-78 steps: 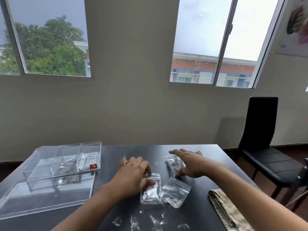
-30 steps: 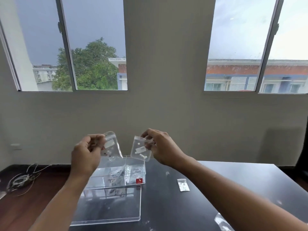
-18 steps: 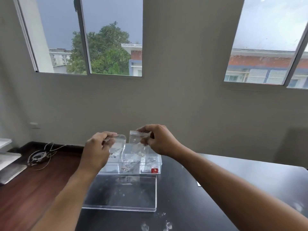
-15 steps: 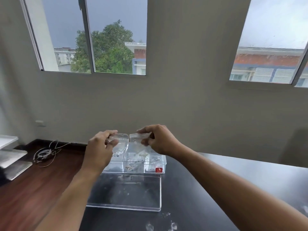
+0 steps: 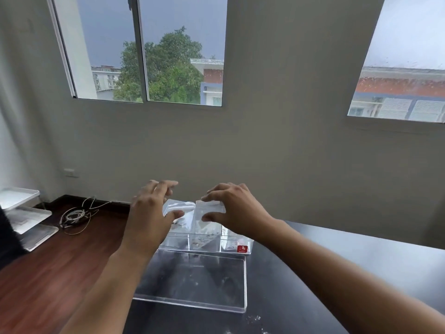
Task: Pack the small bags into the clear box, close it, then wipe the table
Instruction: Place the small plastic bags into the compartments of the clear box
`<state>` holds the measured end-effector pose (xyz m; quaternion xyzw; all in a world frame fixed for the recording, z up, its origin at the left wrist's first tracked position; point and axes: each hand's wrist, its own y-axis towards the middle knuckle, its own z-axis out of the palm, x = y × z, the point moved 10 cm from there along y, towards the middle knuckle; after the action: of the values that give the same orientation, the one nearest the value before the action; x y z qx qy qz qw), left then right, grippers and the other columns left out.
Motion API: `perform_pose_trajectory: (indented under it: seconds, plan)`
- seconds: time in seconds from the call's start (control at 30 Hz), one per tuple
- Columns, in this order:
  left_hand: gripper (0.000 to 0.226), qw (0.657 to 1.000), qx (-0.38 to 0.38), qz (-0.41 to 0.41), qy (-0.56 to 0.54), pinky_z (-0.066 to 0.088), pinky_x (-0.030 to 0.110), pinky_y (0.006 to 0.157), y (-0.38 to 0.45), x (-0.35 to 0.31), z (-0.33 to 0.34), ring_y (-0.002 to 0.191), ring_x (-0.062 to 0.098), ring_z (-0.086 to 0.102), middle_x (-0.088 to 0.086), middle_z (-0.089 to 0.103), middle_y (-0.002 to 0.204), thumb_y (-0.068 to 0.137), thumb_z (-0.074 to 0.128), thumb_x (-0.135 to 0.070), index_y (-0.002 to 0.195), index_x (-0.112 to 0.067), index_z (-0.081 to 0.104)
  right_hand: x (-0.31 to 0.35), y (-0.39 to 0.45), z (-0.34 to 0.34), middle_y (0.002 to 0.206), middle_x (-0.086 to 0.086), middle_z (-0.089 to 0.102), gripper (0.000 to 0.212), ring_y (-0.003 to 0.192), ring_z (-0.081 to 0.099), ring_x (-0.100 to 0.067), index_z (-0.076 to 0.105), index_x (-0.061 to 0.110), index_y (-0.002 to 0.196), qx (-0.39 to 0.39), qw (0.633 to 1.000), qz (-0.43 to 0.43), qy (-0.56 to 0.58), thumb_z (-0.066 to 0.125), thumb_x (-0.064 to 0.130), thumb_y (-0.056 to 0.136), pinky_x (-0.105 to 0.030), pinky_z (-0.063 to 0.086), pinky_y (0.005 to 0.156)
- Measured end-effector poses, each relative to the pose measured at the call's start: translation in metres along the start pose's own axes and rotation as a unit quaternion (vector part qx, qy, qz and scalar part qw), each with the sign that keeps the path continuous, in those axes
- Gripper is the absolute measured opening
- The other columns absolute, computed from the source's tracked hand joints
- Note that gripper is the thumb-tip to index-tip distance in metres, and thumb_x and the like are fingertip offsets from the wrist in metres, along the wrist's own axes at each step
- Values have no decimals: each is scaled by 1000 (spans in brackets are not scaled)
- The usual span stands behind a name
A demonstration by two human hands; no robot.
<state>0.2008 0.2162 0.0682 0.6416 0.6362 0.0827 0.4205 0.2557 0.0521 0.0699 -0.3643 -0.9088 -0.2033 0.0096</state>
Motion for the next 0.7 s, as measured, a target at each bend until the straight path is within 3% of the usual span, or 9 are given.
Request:
perform_pose_trajectory:
  seconds: [0.1, 0.17, 0.27, 0.33, 0.4, 0.53, 0.63, 0.7]
  plan:
    - [24, 996, 73, 50, 8, 52, 40, 86, -5, -12, 13, 84, 11, 67, -14, 69, 90, 82, 79, -26, 103, -33, 69, 8, -6, 9, 133, 7, 69, 64, 129, 56, -17, 71, 30, 128, 80, 995, -43, -51, 51, 76, 90, -42, 34, 109]
    - [7, 989, 131, 54, 50, 47, 38, 90, -12, -14, 26, 89, 13, 70, -13, 74, 93, 94, 64, -38, 97, -33, 68, 9, -18, 26, 142, 4, 64, 82, 147, 39, -18, 68, 27, 134, 142, 981, -61, -118, 35, 85, 86, -49, 21, 120]
    - [42, 969, 187, 46, 155, 38, 37, 91, -19, -9, 37, 92, 19, 67, -7, 72, 89, 100, 33, -57, 91, -30, 64, 12, -35, 47, 156, -3, 51, 91, 159, 13, -21, 58, 22, 144, 183, 966, -91, -159, 24, 84, 86, -57, 5, 126]
    - [55, 966, 200, 42, 159, 36, 37, 93, -23, -8, 37, 85, 16, 64, -9, 63, 77, 95, 19, -69, 83, -33, 59, 12, -38, 53, 156, -3, 51, 78, 159, 15, -20, 56, 23, 146, 191, 967, -90, -143, 27, 75, 96, -58, 7, 125]
    - [67, 965, 209, 36, 153, 34, 37, 98, -28, -7, 39, 88, 9, 59, -14, 62, 83, 89, 7, -79, 89, -38, 61, 11, -37, 55, 151, 0, 56, 65, 157, 22, -18, 59, 24, 144, 194, 970, -83, -119, 29, 65, 103, -58, 11, 124]
    - [77, 964, 197, 39, 173, 29, 37, 101, -30, -10, 36, 110, -1, 58, -21, 69, 112, 84, 9, -82, 112, -42, 68, 12, -36, 58, 150, 0, 57, 61, 155, 25, -18, 60, 22, 143, 212, 966, -84, -123, 28, 59, 107, -57, 10, 124]
    - [68, 966, 185, 29, 178, 25, 35, 99, -29, -15, 29, 106, 1, 60, -19, 72, 112, 85, 14, -71, 114, -42, 69, 14, -36, 57, 146, 0, 61, 59, 152, 31, -21, 63, 23, 140, 205, 966, -88, -133, 30, 59, 107, -54, 15, 122]
    - [53, 966, 176, 21, 187, 25, 34, 100, -30, -17, 26, 105, 2, 61, -18, 73, 112, 92, 23, -60, 121, -44, 65, 15, -35, 51, 137, -1, 64, 55, 140, 44, -26, 67, 24, 131, 170, 972, -93, -135, 36, 60, 105, -49, 25, 116]
